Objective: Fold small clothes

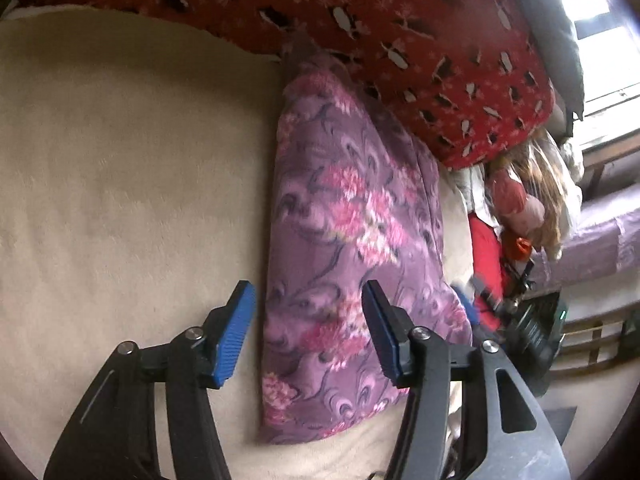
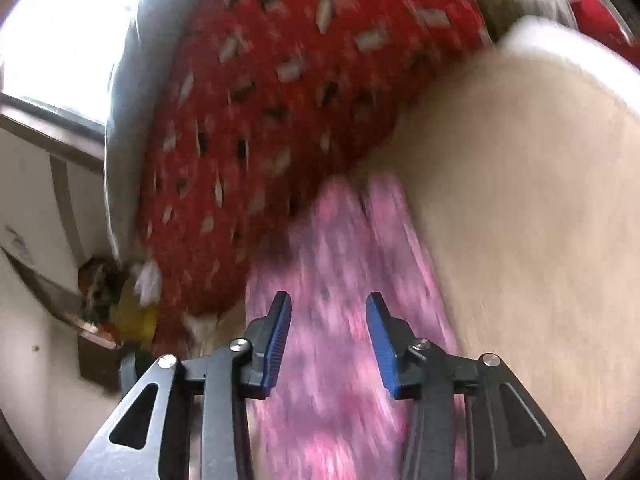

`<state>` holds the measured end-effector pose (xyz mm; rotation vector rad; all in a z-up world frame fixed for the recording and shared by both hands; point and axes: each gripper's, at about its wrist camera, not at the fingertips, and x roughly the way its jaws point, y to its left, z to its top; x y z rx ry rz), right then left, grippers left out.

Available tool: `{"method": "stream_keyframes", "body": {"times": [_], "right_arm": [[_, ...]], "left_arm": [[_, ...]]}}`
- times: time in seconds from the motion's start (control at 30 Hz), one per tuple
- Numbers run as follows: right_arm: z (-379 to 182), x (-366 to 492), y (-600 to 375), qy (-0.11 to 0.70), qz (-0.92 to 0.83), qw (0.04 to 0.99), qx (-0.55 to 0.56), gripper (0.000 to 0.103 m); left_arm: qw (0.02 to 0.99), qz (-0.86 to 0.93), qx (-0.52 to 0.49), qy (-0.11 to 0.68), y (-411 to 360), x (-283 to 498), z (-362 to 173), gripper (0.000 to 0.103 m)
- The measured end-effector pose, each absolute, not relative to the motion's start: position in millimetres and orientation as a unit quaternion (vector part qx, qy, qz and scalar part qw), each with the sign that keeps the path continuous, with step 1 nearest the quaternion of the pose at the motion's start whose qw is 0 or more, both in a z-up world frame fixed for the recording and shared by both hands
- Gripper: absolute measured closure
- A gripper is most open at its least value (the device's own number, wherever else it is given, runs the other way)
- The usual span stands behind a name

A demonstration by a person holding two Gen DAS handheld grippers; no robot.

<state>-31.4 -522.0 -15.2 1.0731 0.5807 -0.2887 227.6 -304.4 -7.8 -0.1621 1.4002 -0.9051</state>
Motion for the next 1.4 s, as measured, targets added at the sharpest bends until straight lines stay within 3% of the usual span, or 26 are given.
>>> {"method": "stream_keyframes", "body": {"times": [0.03,0.07,0.1,0.17,0.27,0.37,0.53,0.57,0.6,0.63,0.67,0.8,0.93,0.97,1.0,1.17,1.23,1.3,1.4], "right_arm": [[-19.8,-42.1,-512.2,0.286,-0.132,0.815,0.487,0.059],[-25.3,-49.2,-503.4,0.301,-0.126,0.817,0.476,0.049],[-31.3,-52.3,-496.0,0.33,-0.128,0.816,0.457,0.049],[-27.7,-58.7,-489.3,0.349,-0.147,0.826,0.417,0.061],[6.8,-59.6,-503.4,0.277,-0.164,0.853,0.41,0.054],[28.8,-27.4,-521.5,0.253,-0.173,0.873,0.381,0.035],[-11.5,47.1,-541.1,0.35,-0.182,0.845,0.361,0.033],[-19.7,51.8,-542.8,0.365,-0.171,0.838,0.367,0.043],[-21.0,54.9,-540.9,0.364,-0.158,0.844,0.36,0.072],[-12.4,53.1,-536.8,0.349,-0.147,0.86,0.341,0.08],[-3.9,47.1,-535.5,0.327,-0.133,0.874,0.335,0.097],[12.9,4.8,-543.5,0.237,-0.147,0.892,0.355,0.098],[-42.8,18.3,-563.4,0.343,-0.175,0.84,0.383,0.096],[-40.0,12.2,-565.0,0.328,-0.176,0.839,0.396,0.096],[-32.5,5.6,-564.4,0.313,-0.177,0.842,0.401,0.086],[8.1,-31.6,-539.5,0.23,-0.155,0.887,0.371,0.084],[-2.9,-21.8,-522.7,0.275,-0.156,0.889,0.33,0.084],[-34.8,-3.7,-510.3,0.379,-0.166,0.869,0.269,0.087],[-12.5,-9.6,-500.6,0.359,-0.179,0.878,0.26,0.084]], "left_arm": [[0.665,-0.401,-0.071,0.625,-305.2,223.6,-13.2,0.048],[0.663,-0.397,-0.067,0.631,-307.9,221.1,-19.1,0.048],[0.66,-0.393,-0.064,0.637,-308.6,217.8,-24.5,0.048],[0.657,-0.389,-0.062,0.643,-310.2,211.8,-30.6,0.048],[0.658,-0.39,-0.074,0.64,-307.2,213.5,-20.5,0.048],[0.665,-0.382,-0.088,0.636,-308.2,225.4,-10.1,0.048],[0.672,-0.369,-0.096,0.635,-324.5,244.6,-4.3,0.048],[0.671,-0.368,-0.094,0.636,-326.6,246.5,-4.4,0.048],[0.671,-0.37,-0.093,0.636,-328.1,248.1,-2.8,0.048],[0.672,-0.376,-0.093,0.631,-329.2,249.3,0.3,0.048],[0.674,-0.38,-0.093,0.627,-328.3,249.7,1.9,0.048],[0.686,-0.371,-0.088,0.619,-341.4,252.0,-3.4,0.041],[0.703,-0.338,-0.039,0.624,-359.5,246.7,-24.1,0.039],[0.708,-0.339,-0.04,0.619,-357.2,244.3,-19.0,0.039],[0.707,-0.345,-0.043,0.616,-353.5,241.7,-13.2,0.041],[0.718,-0.365,-0.052,0.591,-335.3,211.8,3.9,0.04],[0.73,-0.352,-0.016,0.586,-342.7,199.7,-4.9,0.04],[0.74,-0.34,0.026,0.58,-349.0,188.3,-16.2,0.039],[0.745,-0.345,0.032,0.569,-338.5,175.5,-2.9,0.04]]}}
